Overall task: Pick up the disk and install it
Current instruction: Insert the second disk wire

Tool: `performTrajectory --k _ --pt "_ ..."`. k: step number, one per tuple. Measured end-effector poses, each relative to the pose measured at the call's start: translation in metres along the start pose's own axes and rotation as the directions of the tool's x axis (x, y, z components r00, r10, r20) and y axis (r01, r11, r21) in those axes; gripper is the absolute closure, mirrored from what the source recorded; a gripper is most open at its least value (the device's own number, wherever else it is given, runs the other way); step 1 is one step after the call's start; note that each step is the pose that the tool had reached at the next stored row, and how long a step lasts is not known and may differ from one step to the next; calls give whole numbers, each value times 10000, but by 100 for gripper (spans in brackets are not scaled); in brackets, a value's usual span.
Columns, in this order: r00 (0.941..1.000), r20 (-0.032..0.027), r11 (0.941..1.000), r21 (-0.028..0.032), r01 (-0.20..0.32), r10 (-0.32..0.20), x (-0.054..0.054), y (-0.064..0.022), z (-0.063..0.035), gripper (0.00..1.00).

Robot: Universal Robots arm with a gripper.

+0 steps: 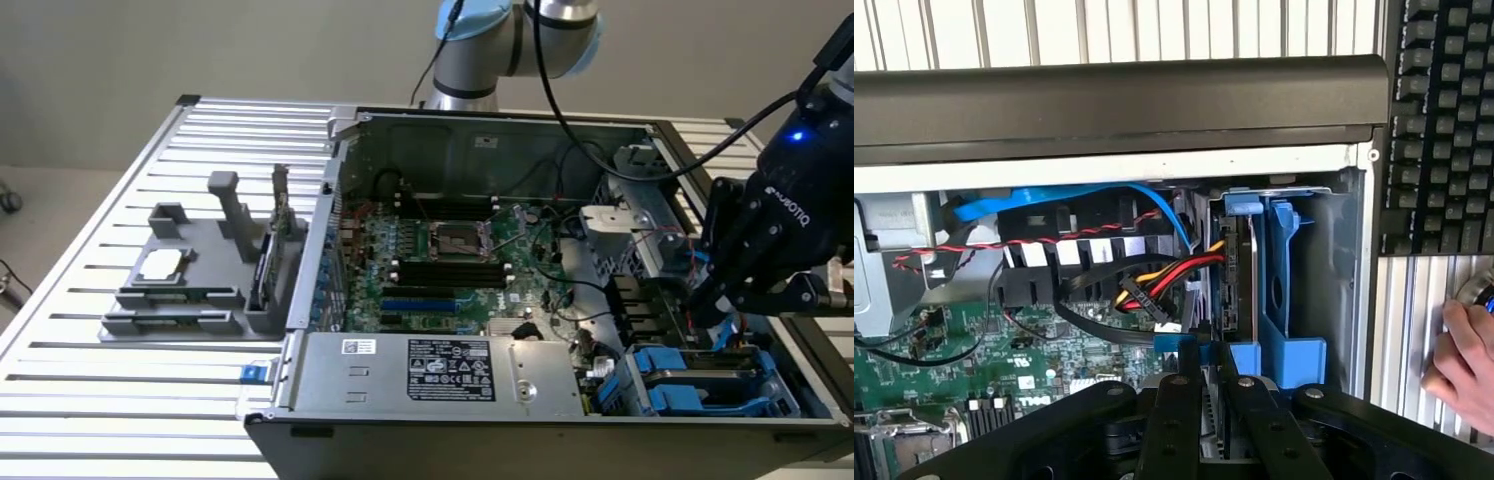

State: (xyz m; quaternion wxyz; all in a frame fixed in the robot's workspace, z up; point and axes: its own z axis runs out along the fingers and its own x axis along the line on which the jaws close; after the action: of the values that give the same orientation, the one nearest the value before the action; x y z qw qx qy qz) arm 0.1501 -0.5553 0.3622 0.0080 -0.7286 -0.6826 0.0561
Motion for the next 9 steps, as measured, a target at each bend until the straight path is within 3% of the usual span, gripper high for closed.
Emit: performTrajectory --k 9 --pt "10000 -50 10000 2 30 -30 -29 47 3 84"
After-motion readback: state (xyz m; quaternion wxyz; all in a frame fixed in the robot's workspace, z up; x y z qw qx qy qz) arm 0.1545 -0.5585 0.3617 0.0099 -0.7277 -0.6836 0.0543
